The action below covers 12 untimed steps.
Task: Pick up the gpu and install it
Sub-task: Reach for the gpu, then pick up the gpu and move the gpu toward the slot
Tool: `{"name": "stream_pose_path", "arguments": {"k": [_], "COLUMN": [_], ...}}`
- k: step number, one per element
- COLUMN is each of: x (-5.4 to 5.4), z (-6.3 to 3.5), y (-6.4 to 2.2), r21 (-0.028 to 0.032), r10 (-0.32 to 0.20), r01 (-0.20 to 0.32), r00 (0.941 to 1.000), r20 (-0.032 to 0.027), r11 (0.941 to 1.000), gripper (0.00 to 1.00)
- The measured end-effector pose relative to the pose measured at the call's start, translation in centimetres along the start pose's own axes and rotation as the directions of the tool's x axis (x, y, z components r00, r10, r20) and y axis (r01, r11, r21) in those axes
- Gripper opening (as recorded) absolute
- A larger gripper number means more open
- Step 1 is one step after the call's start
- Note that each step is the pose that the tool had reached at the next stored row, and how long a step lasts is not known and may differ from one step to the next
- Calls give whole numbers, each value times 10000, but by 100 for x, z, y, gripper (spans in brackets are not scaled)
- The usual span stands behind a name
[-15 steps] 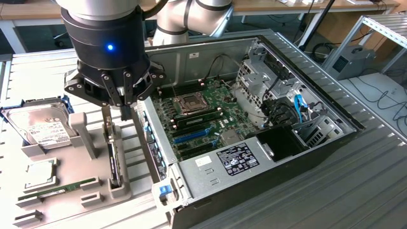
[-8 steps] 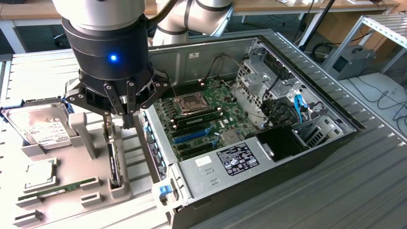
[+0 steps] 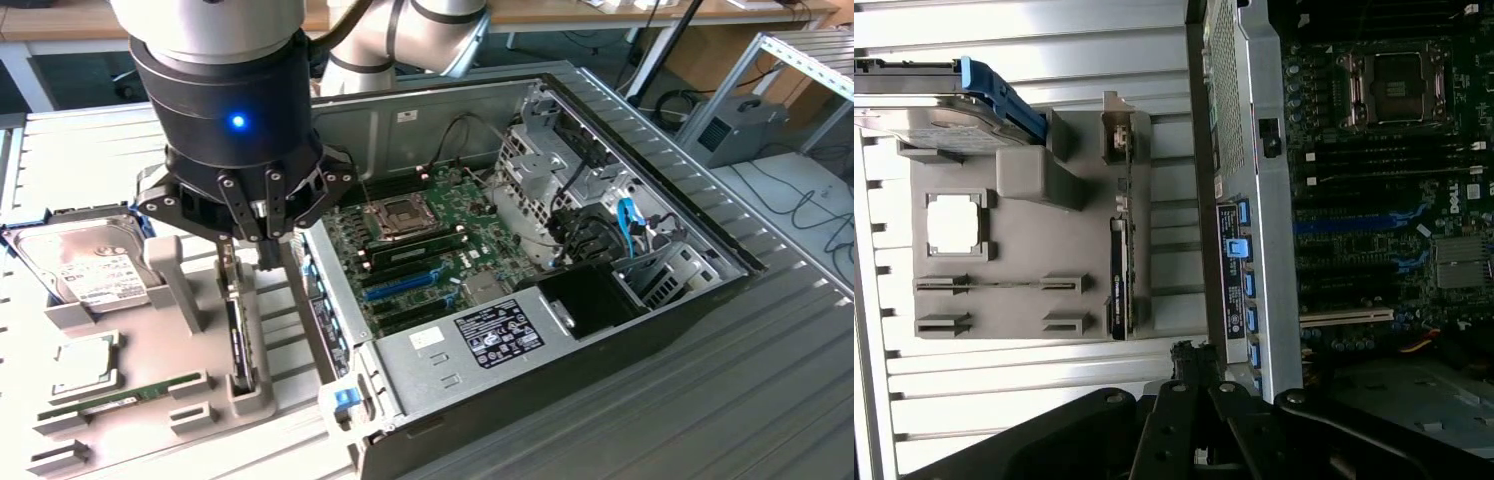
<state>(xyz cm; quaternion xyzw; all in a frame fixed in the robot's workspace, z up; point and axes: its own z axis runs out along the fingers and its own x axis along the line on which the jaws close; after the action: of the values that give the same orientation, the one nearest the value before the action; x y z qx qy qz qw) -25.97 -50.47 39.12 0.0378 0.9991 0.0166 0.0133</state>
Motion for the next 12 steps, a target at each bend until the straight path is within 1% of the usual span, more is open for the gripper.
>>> {"name": "stream_pose_path", "arguments": {"k": [3, 4, 5, 6, 8, 12], "x": [0, 1, 82, 130, 171, 197], "z": [0, 1, 47, 89, 129, 150], "y": [0, -1, -1, -5, -9, -12], "r21": [0, 1, 1, 0, 0, 0], "r10": [0, -1, -1, 0, 0, 0], "r01": [0, 1, 1, 0, 0, 0], "r00": [10000, 10000, 10000, 10000, 10000, 10000], "r20": [0, -1, 0, 0, 0, 0], "r11": [10000, 10000, 10000, 10000, 10000, 10000], "gripper": [11, 54, 54, 54, 54, 54]}}
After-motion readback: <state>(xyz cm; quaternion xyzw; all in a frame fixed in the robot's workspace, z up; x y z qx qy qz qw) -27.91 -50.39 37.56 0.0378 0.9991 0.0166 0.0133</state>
